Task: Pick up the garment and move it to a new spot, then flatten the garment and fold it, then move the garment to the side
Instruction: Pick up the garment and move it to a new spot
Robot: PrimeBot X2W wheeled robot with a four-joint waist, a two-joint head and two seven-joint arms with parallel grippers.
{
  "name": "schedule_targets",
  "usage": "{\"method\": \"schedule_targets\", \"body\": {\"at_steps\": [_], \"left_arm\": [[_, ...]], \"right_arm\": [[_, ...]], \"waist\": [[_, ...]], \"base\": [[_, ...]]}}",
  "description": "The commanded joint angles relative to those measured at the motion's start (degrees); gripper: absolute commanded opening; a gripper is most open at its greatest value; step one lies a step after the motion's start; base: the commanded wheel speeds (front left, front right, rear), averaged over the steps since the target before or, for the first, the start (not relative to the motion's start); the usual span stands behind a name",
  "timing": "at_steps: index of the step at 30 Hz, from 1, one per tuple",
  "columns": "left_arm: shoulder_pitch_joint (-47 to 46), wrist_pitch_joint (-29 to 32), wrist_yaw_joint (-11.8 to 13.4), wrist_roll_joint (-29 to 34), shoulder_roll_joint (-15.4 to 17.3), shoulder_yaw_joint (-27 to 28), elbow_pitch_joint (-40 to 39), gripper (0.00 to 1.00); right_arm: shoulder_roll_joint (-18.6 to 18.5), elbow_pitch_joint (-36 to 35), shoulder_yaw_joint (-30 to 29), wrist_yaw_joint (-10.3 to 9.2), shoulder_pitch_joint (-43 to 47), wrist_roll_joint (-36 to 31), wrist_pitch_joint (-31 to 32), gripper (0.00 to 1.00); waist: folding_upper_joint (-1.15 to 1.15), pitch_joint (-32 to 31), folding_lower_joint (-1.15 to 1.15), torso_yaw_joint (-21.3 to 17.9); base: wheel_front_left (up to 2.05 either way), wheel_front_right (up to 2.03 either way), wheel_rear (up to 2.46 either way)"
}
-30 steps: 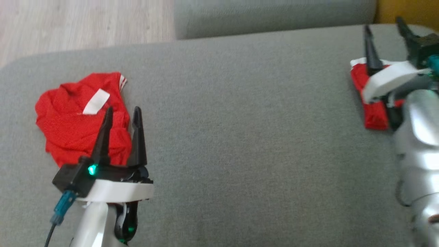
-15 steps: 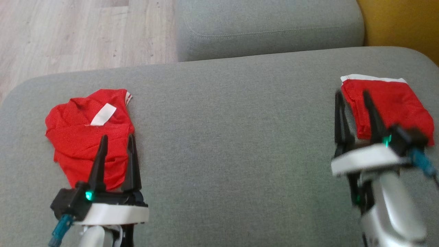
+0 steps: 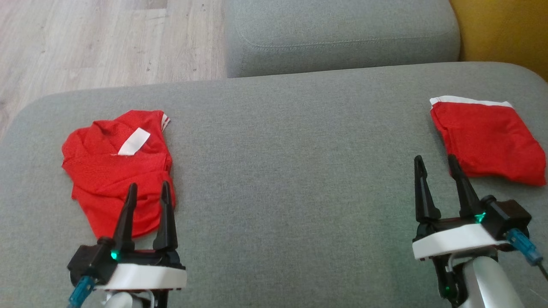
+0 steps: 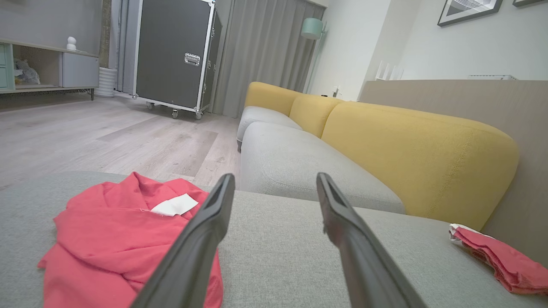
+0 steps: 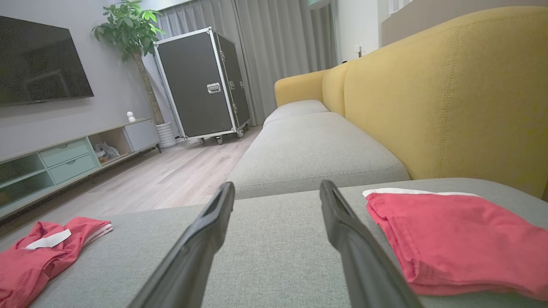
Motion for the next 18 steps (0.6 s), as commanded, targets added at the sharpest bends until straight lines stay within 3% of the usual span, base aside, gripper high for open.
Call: {"method": "schedule_targets", "body": {"at_steps": [1, 9, 18], "left_arm": [[-1.7, -0.4, 0.1, 0.4, 0.1, 2.0, -1.7, 1.0], [-2.0, -0.4, 0.1, 0.5, 0.0, 1.8, -1.5, 1.0], [-1.6, -0.4, 0.1, 1.4, 0.0, 2.3, -0.2, 1.0]], "right_arm": [[0.0, -2.2, 1.5, -0.05, -1.6, -0.5, -0.6, 1.0], [0.0, -2.2, 2.1, -0.05, -1.3, -0.5, -0.6, 1.0], [0.0, -1.9, 4.9, -0.05, -0.1, 0.0, -0.6, 1.0]], "waist": [[0.0, 0.0, 0.0, 0.0], [0.0, -0.2, 0.0, 0.6], [0.0, -1.3, 0.0, 5.9]], "base": [[0.0, 0.0, 0.0], [0.0, 0.0, 0.0], [0.0, 0.0, 0.0]]}}
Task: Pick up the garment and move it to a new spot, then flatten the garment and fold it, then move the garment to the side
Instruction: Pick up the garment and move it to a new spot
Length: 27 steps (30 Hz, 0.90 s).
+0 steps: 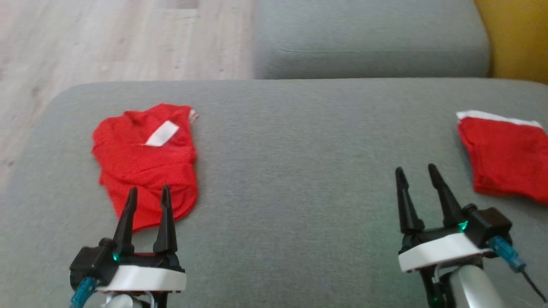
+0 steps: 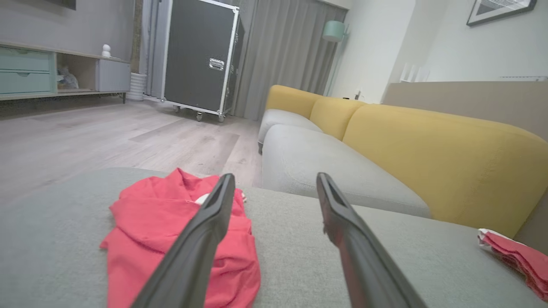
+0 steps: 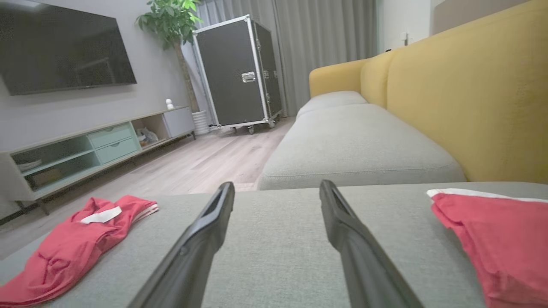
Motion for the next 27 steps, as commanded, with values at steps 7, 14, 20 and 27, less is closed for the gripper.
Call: {"method": "schedule_targets", "body": {"at_steps": [7, 14, 20, 27], "left_arm": [[-0.3, -0.4, 0.1, 1.0, 0.5, 3.5, -1.2, 1.0], [0.8, -0.4, 0.1, 1.4, 1.0, 4.6, -1.1, 1.0], [1.7, -0.4, 0.1, 1.3, 1.6, 5.0, -1.3, 1.0], [-0.7, -0.4, 0.1, 0.7, 4.0, 3.1, -0.3, 1.0]], "right_arm": [[0.0, -1.3, 5.2, -0.05, -0.7, 1.8, -0.6, 1.0], [0.0, -0.8, 8.1, -0.05, 0.1, 3.4, -0.6, 1.0], [0.0, -0.4, 9.7, -0.05, 0.3, 4.4, -0.6, 1.0], [0.0, -0.4, 9.8, -0.05, -0.5, 4.0, -0.6, 1.0]], "waist": [[0.0, -1.8, 0.0, 7.5], [0.0, -3.3, 0.0, 12.6], [0.0, -3.8, 0.0, 15.0], [0.0, -1.5, 0.0, 14.0]], "base": [[0.0, 0.0, 0.0], [0.0, 0.0, 0.0], [0.0, 0.0, 0.0], [0.0, 0.0, 0.0]]}}
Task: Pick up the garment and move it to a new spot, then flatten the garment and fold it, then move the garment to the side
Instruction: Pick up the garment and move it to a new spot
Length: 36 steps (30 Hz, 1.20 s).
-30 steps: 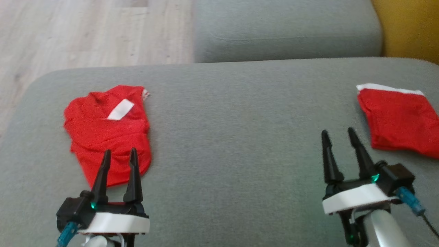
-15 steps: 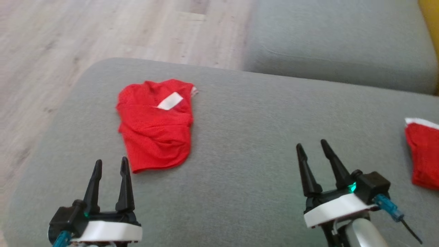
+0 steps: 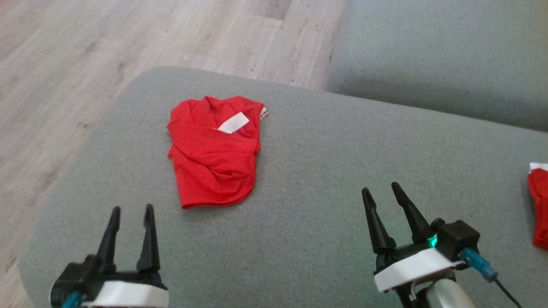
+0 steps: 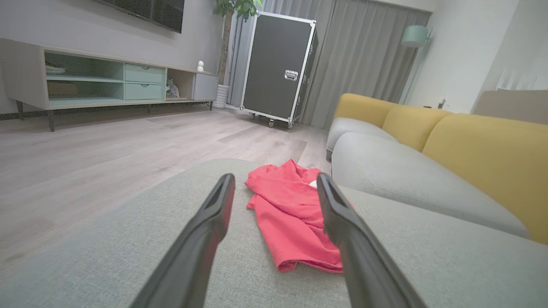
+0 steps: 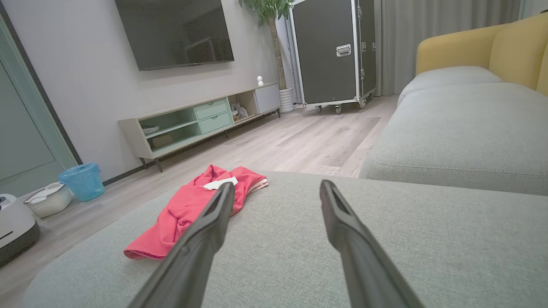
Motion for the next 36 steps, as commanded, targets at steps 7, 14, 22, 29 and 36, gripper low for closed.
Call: {"method": "schedule_targets", "body": {"at_steps": [7, 14, 22, 29, 36], "left_arm": [[-15.3, 7.3, 0.1, -4.1, 8.4, -10.0, 4.7, 1.0], [-29.4, 20.3, 0.1, -14.2, 16.8, -25.6, 8.5, 1.0], [-41.2, 24.2, 0.1, -20.9, 21.4, -34.2, 14.0, 1.0], [-49.5, 26.5, 0.1, -27.8, 23.3, -39.3, 19.7, 1.0], [-54.2, 31.0, 0.1, -34.5, 25.0, -45.0, 23.3, 1.0]], "right_arm": [[-0.1, -1.9, -0.7, -0.05, -4.4, -1.9, -0.6, 1.0], [-0.1, -2.5, -2.0, -0.05, -7.0, -3.5, -0.6, 1.0], [-0.1, -3.1, -2.5, -0.05, -9.4, -4.5, -0.6, 1.0], [-0.1, -3.9, -3.0, -0.05, -11.5, -5.0, -0.6, 1.0], [-0.1, -4.4, -3.3, -0.05, -13.0, -5.0, -0.6, 1.0]], "waist": [[0.0, 6.1, 0.0, -3.0], [0.0, 12.1, 0.0, -6.1], [0.0, 16.9, 0.0, -9.5], [0.0, 21.1, 0.0, -12.2], [0.0, 23.2, 0.0, -13.6]], "base": [[0.0, 0.0, 0.0], [0.0, 0.0, 0.0], [0.0, 0.0, 0.0], [0.0, 0.0, 0.0], [0.0, 0.0, 0.0]]}}
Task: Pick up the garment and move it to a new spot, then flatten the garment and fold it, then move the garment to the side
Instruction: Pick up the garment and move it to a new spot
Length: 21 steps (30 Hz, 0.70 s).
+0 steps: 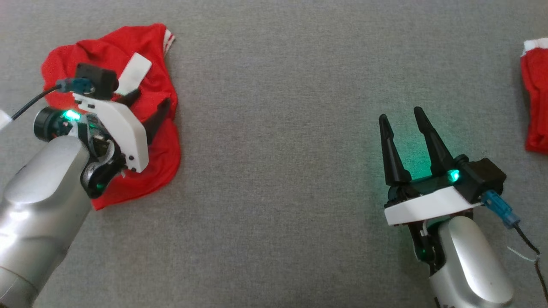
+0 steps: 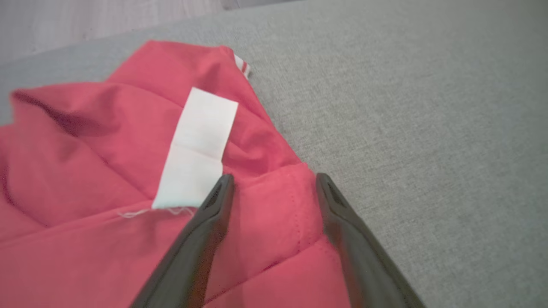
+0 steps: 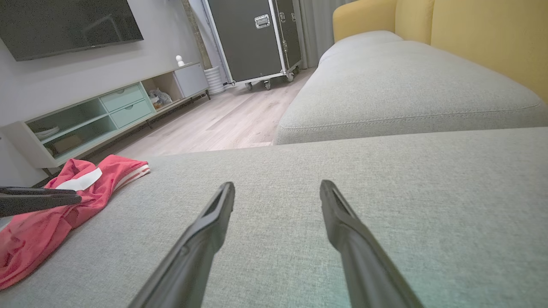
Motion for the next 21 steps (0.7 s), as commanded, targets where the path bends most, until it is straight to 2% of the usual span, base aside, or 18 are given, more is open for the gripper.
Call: {"method": "schedule_targets", "body": {"at_steps": [1, 6, 7, 8, 12, 21], "left_arm": [[-3.0, 1.6, 0.1, -1.6, 3.2, 0.6, -0.1, 1.0], [-3.5, 4.1, 0.1, -5.4, 3.8, -2.6, 1.4, 1.0], [-3.5, 4.4, 0.1, -6.1, 3.8, -3.2, 1.5, 0.93], [-3.5, 4.3, 0.1, -6.6, 3.9, -3.7, 1.4, 0.02], [-4.7, -1.7, 0.1, -6.9, 4.6, -4.2, 1.1, 0.0], [-7.6, -27.1, 0.1, -4.2, 4.6, -0.2, -0.5, 0.0]], "right_arm": [[0.0, -2.0, 1.1, -0.05, -1.3, -0.4, -0.6, 1.0], [0.0, -1.8, 1.1, -0.05, -1.6, -0.2, -0.6, 1.0], [0.0, -1.7, 1.0, -0.05, -1.6, -0.2, -0.6, 1.0], [0.0, -1.6, 0.9, -0.05, -1.7, -0.3, -0.6, 1.0], [0.0, -1.2, 1.0, -0.05, -1.6, -0.4, -0.6, 1.0], [0.0, 0.2, 1.2, -0.05, -0.2, 0.6, -0.6, 1.0]], "waist": [[0.0, 0.4, -0.01, -0.5], [0.0, 0.2, -0.01, -0.8], [0.0, 0.0, -0.01, -0.8], [0.0, -0.2, -0.01, -0.8], [0.0, -1.5, -0.01, -1.0], [0.0, -7.1, -0.01, -1.5]], "base": [[0.0, 0.0, 0.0], [0.0, 0.0, 0.0], [0.0, 0.0, 0.0], [0.0, 0.0, 0.0], [0.0, 0.0, 0.0], [0.0, 0.0, 0.0]]}}
